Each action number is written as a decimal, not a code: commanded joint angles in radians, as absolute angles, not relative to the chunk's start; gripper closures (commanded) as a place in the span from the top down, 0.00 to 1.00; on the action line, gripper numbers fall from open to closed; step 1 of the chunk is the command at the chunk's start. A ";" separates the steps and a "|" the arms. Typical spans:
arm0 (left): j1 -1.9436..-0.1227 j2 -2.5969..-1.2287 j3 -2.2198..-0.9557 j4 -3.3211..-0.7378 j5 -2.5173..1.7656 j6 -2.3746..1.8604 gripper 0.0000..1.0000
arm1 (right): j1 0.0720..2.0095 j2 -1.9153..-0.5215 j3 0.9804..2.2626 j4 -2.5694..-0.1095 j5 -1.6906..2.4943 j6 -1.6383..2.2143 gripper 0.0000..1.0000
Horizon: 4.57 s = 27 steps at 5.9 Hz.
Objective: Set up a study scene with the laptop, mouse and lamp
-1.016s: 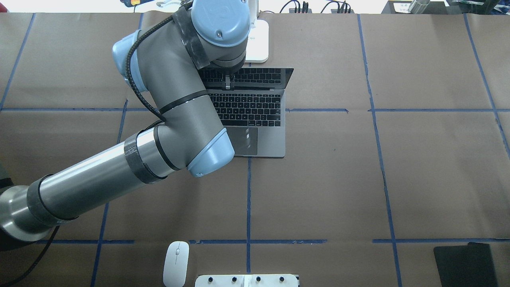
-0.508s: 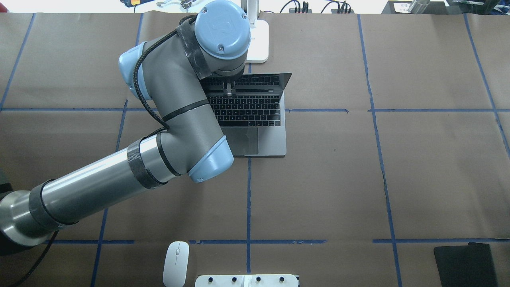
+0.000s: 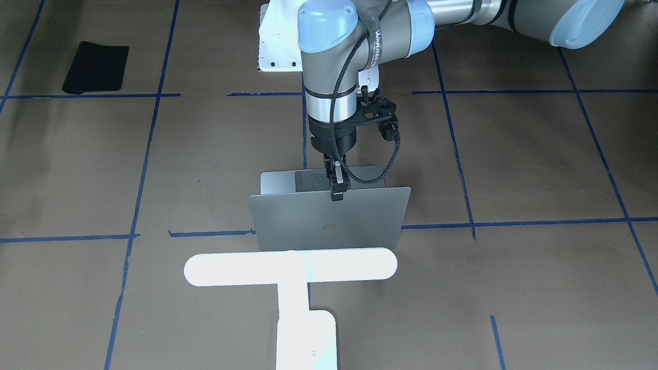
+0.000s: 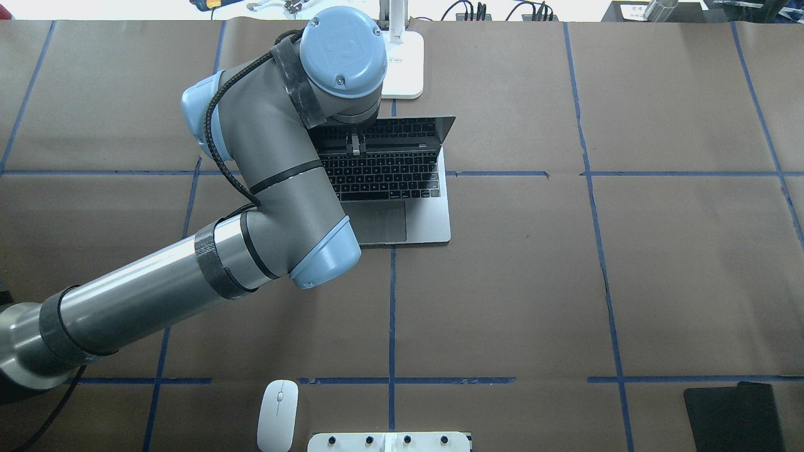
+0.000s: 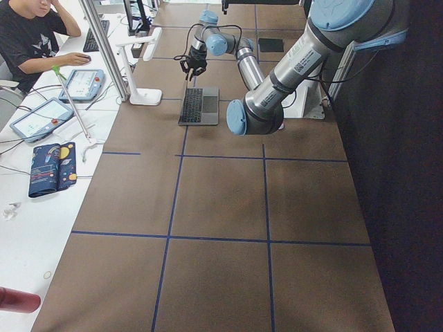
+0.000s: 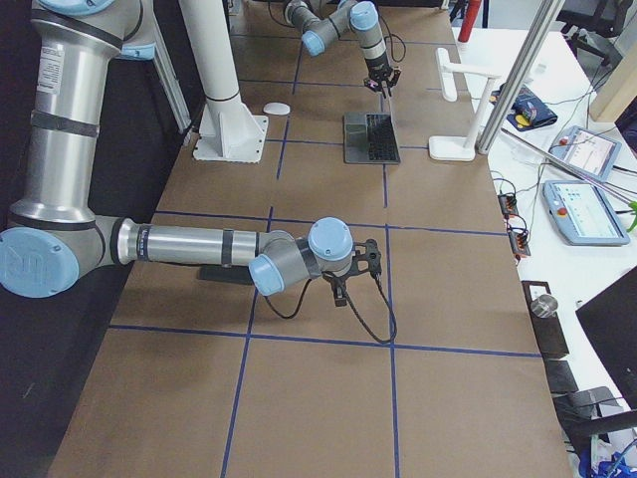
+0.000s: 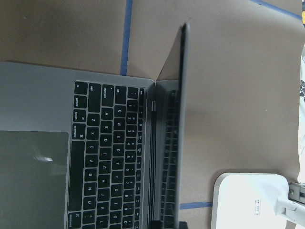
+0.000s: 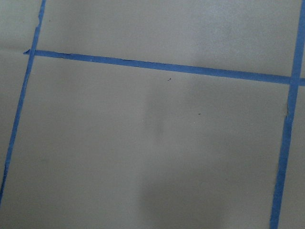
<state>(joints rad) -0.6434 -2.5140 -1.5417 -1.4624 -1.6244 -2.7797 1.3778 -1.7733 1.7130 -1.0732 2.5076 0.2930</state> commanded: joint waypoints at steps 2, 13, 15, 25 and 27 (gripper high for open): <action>-0.653 -2.406 -1.755 -1.410 -1.656 -2.629 1.00 | 1.222 -1.761 1.779 -1.002 2.449 0.642 1.00; -0.696 -2.105 -2.154 -1.333 -1.763 -2.247 1.00 | 0.611 -2.172 1.870 -0.479 2.158 1.319 0.95; -0.698 -2.103 -2.154 -1.332 -1.763 -2.247 1.00 | 0.537 -2.168 1.844 -0.477 2.152 1.321 0.99; -0.715 -2.060 -2.209 -1.330 -1.764 -2.247 1.00 | 0.515 -2.161 1.793 -0.465 2.161 1.338 0.00; -0.721 -2.060 -2.215 -1.330 -1.764 -2.247 1.00 | 0.669 -2.187 2.001 -0.466 2.290 1.336 0.00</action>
<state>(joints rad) -0.7186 -2.0605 -2.2132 -1.3300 -1.7640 -2.2473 0.5737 -2.1835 1.9117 -0.4652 2.2287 1.3372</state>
